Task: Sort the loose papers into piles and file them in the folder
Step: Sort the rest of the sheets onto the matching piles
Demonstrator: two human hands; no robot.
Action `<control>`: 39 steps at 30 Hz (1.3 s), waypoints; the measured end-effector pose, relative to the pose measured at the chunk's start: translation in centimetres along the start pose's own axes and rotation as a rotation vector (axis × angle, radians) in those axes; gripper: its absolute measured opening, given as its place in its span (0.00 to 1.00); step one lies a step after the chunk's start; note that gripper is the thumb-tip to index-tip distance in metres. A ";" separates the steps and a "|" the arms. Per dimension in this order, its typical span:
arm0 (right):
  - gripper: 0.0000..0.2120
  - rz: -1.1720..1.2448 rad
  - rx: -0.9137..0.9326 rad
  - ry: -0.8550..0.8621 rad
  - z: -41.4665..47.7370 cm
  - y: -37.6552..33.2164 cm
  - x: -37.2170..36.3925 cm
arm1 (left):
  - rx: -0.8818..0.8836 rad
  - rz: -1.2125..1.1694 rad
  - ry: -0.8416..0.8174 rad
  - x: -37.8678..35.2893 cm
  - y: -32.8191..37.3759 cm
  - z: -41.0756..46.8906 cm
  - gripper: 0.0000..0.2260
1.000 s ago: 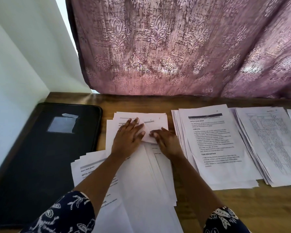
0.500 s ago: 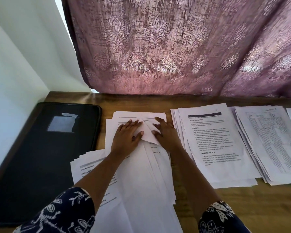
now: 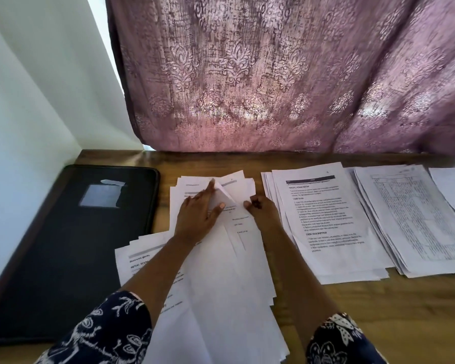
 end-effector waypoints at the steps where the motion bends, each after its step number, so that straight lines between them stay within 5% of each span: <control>1: 0.12 0.067 -0.015 -0.002 -0.2 0.0 0.1 | -0.008 0.061 -0.021 -0.1 0.1 -0.1 0.33; 7: 0.07 0.152 0.051 0.161 -1.4 -2.5 3.8 | -0.016 0.247 -0.114 -0.2 0.1 0.2 0.30; 15: 0.08 -0.356 0.417 0.479 -5.0 -13.6 15.1 | -0.016 0.403 -0.228 -0.9 -0.7 -0.1 0.28; 21: 0.09 -0.672 0.658 0.540 -9.1 -20.1 20.0 | 0.028 0.256 -0.112 0.6 -0.5 -0.7 0.25; 24: 0.09 -0.695 0.739 0.514 -10.4 -21.2 21.0 | 0.065 0.100 -0.017 2.9 -0.1 -1.0 0.25; 27: 0.09 -0.609 0.732 0.431 -10.5 -20.7 21.7 | 0.131 0.174 -0.099 4.5 -1.4 -2.1 0.22; 33: 0.06 -0.503 0.571 0.051 -5.8 -14.6 16.4 | 0.309 0.166 -0.286 5.1 -3.1 -7.6 0.37; 39: 0.11 -0.477 0.405 -0.028 -3.4 -8.5 11.7 | 0.272 0.468 -0.337 4.4 -3.1 -7.6 0.40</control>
Point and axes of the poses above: each hand's wrist, its own z-axis towards the middle knuckle, its own x-axis out of the back of the hand, y = z × x, the point moved 9 cm from there along z, towards the middle knuckle, and after that the axes turned 2 degrees about x, right-handed, at the moved point
